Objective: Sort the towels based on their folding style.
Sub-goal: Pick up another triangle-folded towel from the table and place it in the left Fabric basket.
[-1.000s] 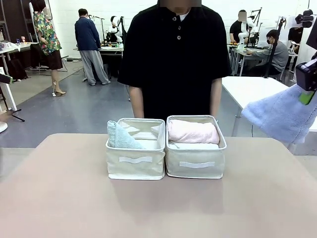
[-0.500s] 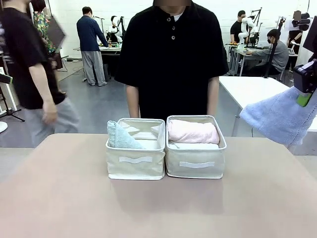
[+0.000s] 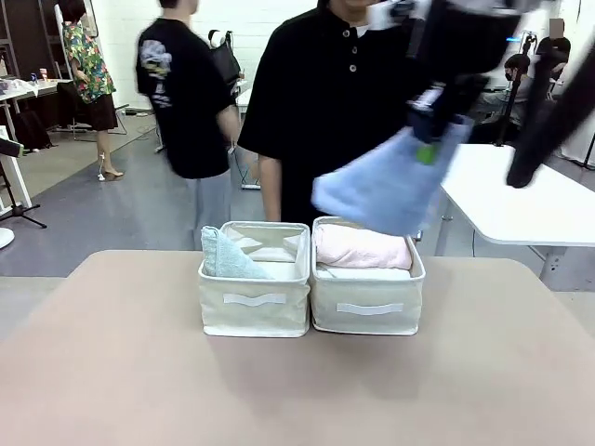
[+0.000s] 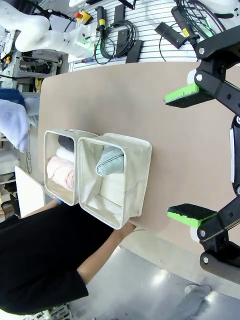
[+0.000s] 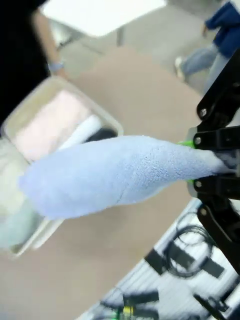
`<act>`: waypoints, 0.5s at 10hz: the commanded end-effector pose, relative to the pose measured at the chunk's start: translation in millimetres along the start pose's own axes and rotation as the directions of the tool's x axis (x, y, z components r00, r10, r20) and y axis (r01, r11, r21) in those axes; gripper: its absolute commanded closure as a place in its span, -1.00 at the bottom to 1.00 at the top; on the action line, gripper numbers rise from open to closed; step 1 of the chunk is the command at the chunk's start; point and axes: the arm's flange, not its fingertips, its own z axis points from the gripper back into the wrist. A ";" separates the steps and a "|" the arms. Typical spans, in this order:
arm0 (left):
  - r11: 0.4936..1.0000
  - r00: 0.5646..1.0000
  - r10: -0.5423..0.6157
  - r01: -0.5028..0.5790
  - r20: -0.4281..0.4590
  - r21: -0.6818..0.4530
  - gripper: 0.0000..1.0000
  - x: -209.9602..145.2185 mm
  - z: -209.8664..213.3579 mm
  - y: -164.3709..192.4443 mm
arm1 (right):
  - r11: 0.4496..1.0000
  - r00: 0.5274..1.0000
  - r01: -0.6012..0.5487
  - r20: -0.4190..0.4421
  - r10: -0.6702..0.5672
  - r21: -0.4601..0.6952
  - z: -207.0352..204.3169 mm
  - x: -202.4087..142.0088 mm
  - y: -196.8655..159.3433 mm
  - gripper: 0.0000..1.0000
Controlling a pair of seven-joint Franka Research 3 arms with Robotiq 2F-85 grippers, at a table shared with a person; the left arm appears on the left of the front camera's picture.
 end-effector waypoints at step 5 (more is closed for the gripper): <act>1.000 1.000 -0.021 0.021 0.021 0.004 -1.00 -0.6 1.3 0.4 | 0.932 0.934 -0.357 0.008 0.357 0.069 -66.2 125.5 49.5 0.67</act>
